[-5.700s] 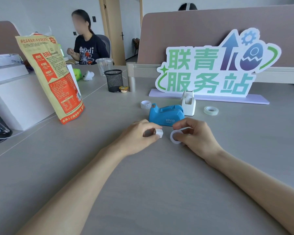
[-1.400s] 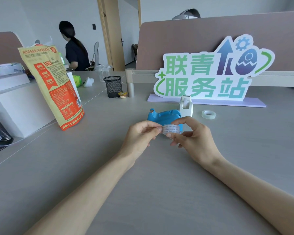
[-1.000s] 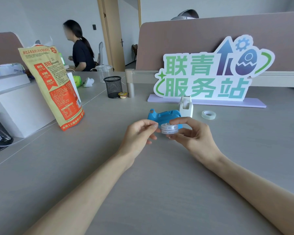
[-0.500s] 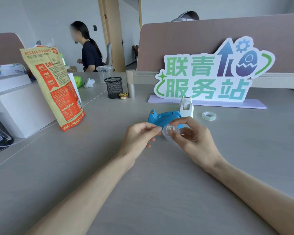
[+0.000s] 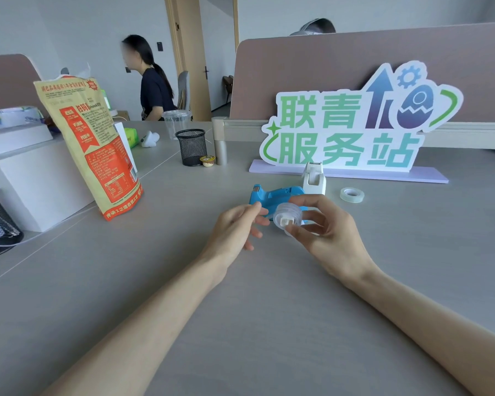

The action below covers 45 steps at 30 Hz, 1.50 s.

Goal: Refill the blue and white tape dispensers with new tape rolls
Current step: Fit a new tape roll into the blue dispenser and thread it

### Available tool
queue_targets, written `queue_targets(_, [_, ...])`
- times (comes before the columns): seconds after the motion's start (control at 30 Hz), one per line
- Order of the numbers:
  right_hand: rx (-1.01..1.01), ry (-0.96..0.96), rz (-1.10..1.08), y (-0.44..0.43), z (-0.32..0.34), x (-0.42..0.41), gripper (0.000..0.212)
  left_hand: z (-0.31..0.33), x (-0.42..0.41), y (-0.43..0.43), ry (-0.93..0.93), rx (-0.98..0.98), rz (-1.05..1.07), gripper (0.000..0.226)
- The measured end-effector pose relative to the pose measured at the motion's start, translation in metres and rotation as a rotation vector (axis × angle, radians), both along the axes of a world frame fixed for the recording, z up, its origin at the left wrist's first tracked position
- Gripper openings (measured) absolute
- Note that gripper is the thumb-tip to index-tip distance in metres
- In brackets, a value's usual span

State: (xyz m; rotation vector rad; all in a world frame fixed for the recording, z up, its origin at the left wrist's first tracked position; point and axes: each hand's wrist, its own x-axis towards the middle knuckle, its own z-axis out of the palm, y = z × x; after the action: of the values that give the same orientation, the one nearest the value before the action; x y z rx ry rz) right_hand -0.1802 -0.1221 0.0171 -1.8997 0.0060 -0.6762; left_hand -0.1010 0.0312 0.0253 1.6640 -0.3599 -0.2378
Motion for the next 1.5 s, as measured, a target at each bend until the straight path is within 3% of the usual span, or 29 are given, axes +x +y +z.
queue_targets(0.1, [0.01, -0.009, 0.012, 0.001, 0.0, 0.0, 0.034, 0.001, 0.0, 0.0, 0.011, 0.093, -0.069, 0.033])
queue_targets(0.2, [-0.003, -0.026, 0.012, 0.001, -0.001, 0.001, 0.033, -0.002, -0.002, -0.001, -0.057, 0.124, -0.097, 0.026])
queue_targets(0.43, [-0.107, -0.085, -0.035, 0.001, -0.001, 0.003, 0.037, -0.007, 0.003, -0.006, -0.16, -0.043, 0.013, 0.013])
queue_targets(0.57, [-0.15, -0.131, -0.111, -0.006, -0.003, 0.023, 0.023, -0.009, 0.018, -0.023, -0.352, -0.08, 0.128, 0.017])
queue_targets(0.83, [-0.258, -0.217, -0.244, -0.026, -0.006, 0.06, 0.028, -0.012, 0.056, -0.055, -0.717, 0.098, 0.301, 0.014])
queue_targets(1.5, [-0.185, -0.095, -0.209, -0.034, -0.008, 0.074, 0.025, -0.016, 0.065, -0.06, -0.648, 0.2, 0.283, 0.012])
